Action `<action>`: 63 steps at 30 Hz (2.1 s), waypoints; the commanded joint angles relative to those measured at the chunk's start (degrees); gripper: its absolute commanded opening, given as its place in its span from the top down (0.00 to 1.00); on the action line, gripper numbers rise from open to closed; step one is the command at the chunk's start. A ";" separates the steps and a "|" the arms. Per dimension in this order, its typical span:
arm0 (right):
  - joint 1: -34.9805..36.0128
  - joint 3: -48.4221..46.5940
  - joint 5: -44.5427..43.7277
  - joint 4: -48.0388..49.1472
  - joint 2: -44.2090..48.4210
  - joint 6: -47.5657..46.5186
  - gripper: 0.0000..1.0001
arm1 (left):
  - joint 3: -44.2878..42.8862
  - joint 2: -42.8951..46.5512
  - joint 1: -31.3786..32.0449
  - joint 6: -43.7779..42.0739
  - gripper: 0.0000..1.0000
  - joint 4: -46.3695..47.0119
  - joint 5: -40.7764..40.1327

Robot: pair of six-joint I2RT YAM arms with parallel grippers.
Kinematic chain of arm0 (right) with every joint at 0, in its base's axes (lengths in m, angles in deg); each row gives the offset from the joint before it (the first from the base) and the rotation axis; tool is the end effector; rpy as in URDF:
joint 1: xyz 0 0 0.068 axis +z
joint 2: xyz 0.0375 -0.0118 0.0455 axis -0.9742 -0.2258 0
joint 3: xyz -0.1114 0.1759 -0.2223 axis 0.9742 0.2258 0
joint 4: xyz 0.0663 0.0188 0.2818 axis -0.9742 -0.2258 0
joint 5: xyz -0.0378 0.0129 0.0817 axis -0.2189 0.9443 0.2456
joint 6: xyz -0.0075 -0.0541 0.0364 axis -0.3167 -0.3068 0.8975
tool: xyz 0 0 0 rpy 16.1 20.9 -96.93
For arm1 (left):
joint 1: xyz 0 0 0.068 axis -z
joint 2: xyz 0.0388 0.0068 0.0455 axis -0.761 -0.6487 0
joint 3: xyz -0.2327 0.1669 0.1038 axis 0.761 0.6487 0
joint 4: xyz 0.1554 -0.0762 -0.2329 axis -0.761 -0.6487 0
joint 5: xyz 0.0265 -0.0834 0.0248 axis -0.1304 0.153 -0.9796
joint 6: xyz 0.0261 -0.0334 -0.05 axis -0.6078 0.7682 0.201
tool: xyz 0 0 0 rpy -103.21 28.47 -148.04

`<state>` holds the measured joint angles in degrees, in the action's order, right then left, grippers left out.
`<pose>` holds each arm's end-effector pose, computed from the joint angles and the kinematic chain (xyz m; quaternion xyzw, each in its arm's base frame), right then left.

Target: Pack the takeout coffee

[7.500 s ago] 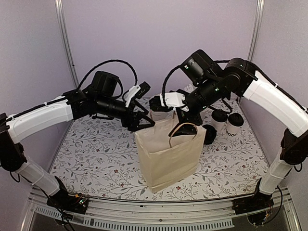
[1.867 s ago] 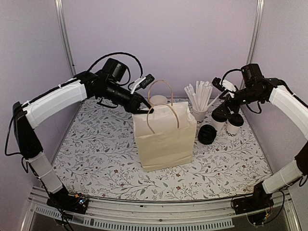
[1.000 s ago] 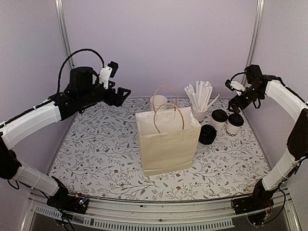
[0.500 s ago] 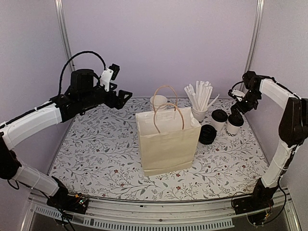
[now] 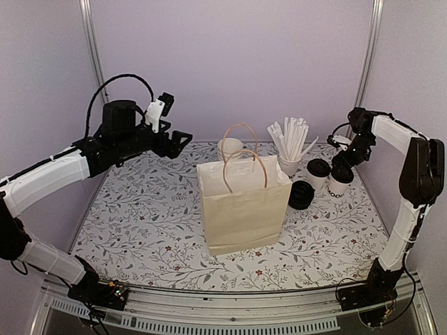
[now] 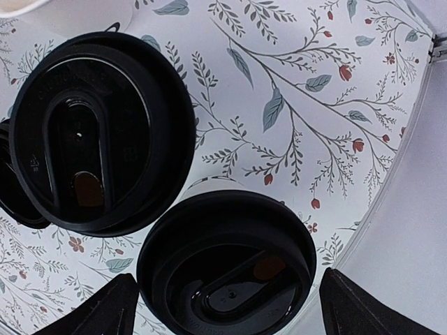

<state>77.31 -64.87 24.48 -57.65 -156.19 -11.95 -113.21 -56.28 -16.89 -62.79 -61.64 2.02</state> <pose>0.4281 0.0047 0.2728 -0.2794 0.9488 -0.0210 0.1460 0.2963 -0.1942 0.3731 0.2608 0.7564 -0.1843 0.5709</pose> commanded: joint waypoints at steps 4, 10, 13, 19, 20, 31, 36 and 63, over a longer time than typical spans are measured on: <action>-1.82 -2.66 2.68 -2.04 -1.84 0.48 0.12 | -0.44 0.91 -0.14 -0.18 0.06 1.27 0.83; -2.90 -3.54 4.05 -3.57 -2.50 0.56 0.19 | -0.51 0.67 -0.13 -0.21 0.06 1.19 1.20; -3.00 -3.54 4.21 -4.11 -2.85 0.31 0.20 | -0.51 0.64 -0.14 -0.22 0.06 1.10 1.20; -3.00 -3.90 4.90 -5.46 -3.58 -0.39 0.26 | -0.51 0.56 -0.14 -0.35 0.06 1.06 1.20; -3.00 -3.83 5.03 -5.80 -3.65 -0.48 0.26 | -0.51 0.55 -0.10 -0.31 0.06 1.04 1.20; -3.00 -3.54 4.92 -7.32 -4.10 -1.36 0.26 | -0.60 0.57 -0.14 -0.45 0.06 0.87 1.20; -3.00 -2.91 6.63 -8.84 -1.21 -2.29 0.32 | -0.56 0.61 -0.15 -0.65 0.06 0.92 1.02; 26.17 18.31 13.87 -8.38 22.86 -14.67 0.32 | -1.46 -3.67 -3.09 -1.27 0.06 -0.22 -0.79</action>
<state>101.35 -49.39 40.44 -68.12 -134.81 -24.30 -113.25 -59.25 -19.03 -63.68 -61.79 1.54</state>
